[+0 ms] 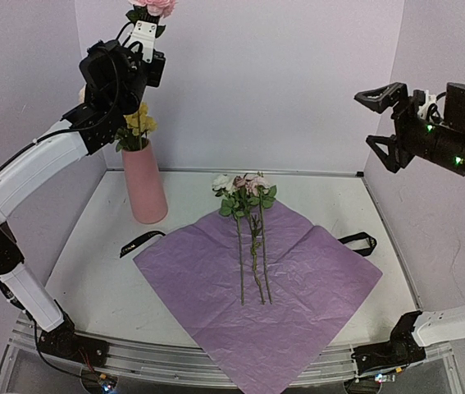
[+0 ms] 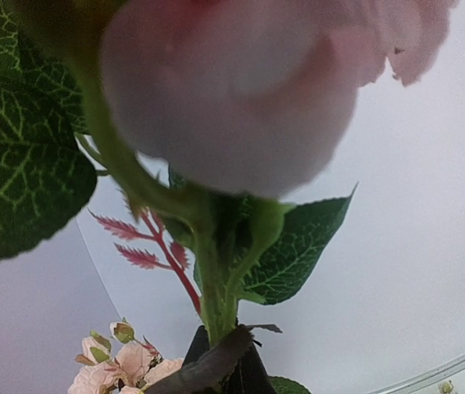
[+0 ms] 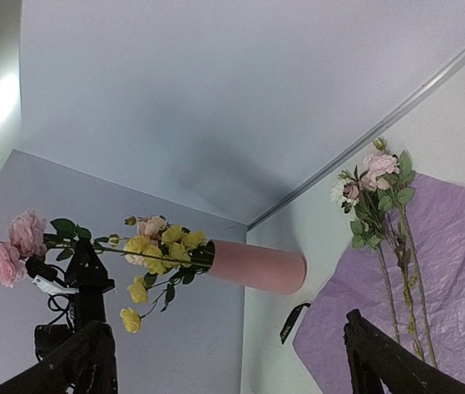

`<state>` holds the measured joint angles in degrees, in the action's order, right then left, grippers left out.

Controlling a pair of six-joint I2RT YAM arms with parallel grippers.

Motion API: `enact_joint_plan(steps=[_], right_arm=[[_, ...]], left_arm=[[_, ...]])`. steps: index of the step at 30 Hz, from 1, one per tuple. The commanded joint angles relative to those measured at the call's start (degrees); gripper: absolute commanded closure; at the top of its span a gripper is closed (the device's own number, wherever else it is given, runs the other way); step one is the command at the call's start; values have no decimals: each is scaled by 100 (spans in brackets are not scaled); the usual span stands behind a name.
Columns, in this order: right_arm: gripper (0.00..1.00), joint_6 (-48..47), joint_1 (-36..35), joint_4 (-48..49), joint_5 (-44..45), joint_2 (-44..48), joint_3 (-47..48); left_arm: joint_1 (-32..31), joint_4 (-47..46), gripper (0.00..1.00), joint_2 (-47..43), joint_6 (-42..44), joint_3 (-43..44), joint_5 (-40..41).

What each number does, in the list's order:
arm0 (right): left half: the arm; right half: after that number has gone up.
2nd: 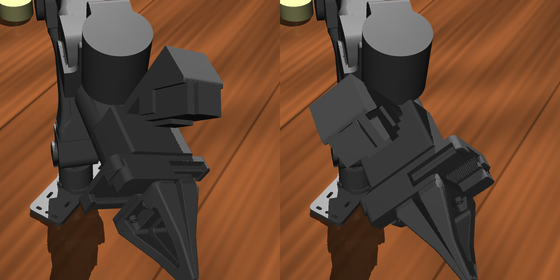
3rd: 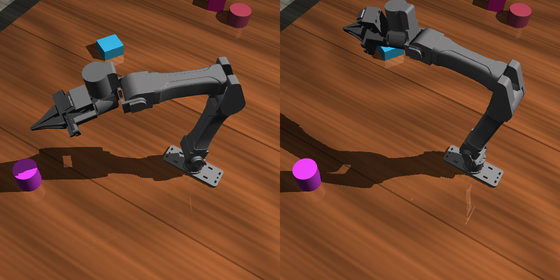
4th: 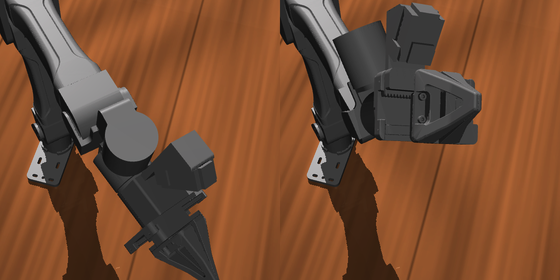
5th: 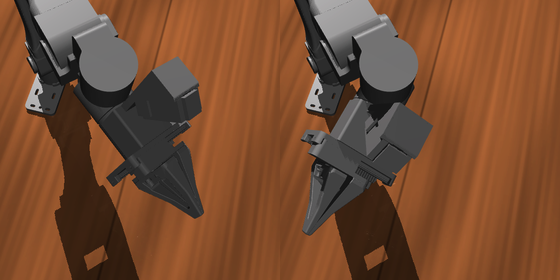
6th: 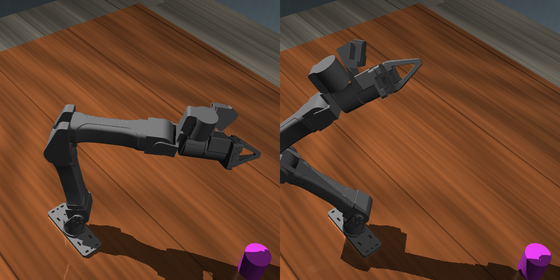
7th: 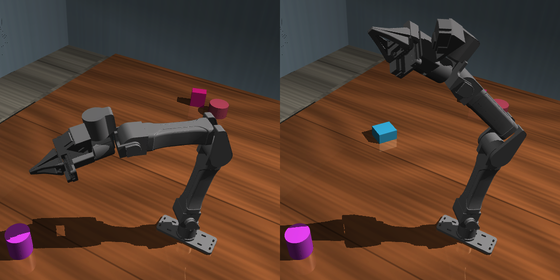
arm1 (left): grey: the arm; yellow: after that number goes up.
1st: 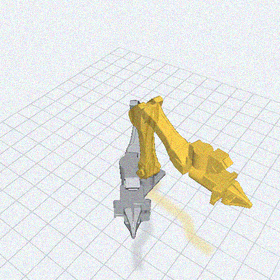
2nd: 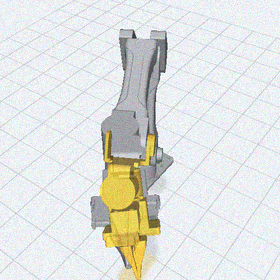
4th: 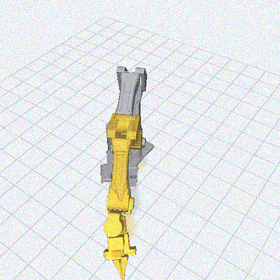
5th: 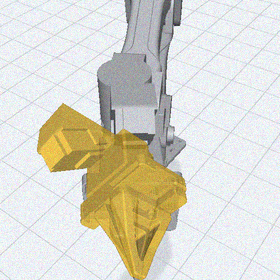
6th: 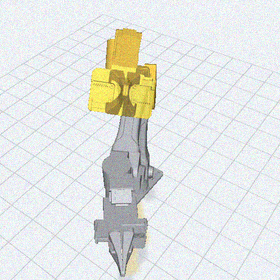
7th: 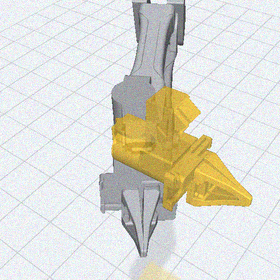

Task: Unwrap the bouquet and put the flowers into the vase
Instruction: Insert the fake flower into the vase.

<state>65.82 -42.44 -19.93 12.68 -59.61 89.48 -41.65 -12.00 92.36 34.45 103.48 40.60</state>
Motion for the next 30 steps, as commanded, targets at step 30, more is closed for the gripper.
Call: enact_joint_plan(steps=[30], right_arm=[[2,-1180,-12,420,-1023,574,-1986]], left_arm=[[266,348,100,-380,-1459,-630,-193]])
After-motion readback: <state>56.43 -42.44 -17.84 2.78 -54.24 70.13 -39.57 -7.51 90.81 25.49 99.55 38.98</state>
